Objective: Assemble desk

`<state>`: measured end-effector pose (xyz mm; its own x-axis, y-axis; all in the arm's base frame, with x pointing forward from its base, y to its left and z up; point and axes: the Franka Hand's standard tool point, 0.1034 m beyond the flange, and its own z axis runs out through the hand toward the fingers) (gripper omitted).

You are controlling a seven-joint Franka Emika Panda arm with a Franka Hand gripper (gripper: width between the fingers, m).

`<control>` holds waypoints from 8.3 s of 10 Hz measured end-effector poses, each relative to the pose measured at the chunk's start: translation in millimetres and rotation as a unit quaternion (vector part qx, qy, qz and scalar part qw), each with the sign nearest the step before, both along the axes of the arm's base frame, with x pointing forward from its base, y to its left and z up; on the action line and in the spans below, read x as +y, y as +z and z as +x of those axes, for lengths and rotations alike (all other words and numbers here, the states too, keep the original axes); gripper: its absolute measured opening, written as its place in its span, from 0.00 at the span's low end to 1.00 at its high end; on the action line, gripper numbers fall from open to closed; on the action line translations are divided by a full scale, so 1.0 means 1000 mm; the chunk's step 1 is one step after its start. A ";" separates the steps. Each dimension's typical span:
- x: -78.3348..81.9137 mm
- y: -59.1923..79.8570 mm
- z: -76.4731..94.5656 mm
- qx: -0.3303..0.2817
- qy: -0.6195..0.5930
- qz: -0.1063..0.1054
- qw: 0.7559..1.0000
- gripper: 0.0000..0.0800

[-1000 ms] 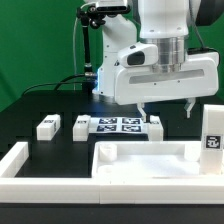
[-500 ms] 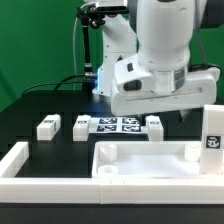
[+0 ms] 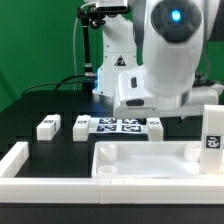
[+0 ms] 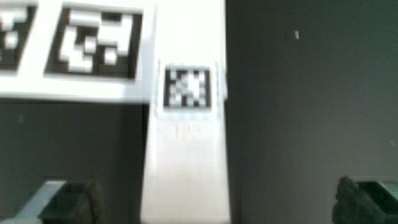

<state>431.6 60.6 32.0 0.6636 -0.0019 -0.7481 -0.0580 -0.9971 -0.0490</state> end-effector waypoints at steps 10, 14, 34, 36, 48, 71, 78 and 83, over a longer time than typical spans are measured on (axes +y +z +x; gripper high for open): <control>-0.002 -0.022 -0.012 0.038 -0.021 0.006 0.999 0.81; -0.001 -0.023 -0.012 0.039 -0.021 0.005 0.999 0.66; -0.072 0.080 0.060 -0.172 -0.084 0.005 0.982 0.36; -0.071 0.099 0.088 -0.221 -0.118 0.008 0.968 0.36; -0.108 0.146 0.161 -0.622 -0.098 -0.087 0.772 0.36; -0.103 0.088 0.193 -0.637 -0.062 -0.105 0.761 0.36; -0.102 0.085 0.196 -0.658 -0.057 -0.112 0.743 0.63; -0.102 0.085 0.196 -0.657 -0.057 -0.112 0.743 0.81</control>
Offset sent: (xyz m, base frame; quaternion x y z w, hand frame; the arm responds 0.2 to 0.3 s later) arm 0.0000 0.0000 0.0000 0.0000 0.0000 0.0000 1.0000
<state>627.4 -41.0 117.5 0.8063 -0.1409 0.5745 -0.1920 -0.9810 0.0289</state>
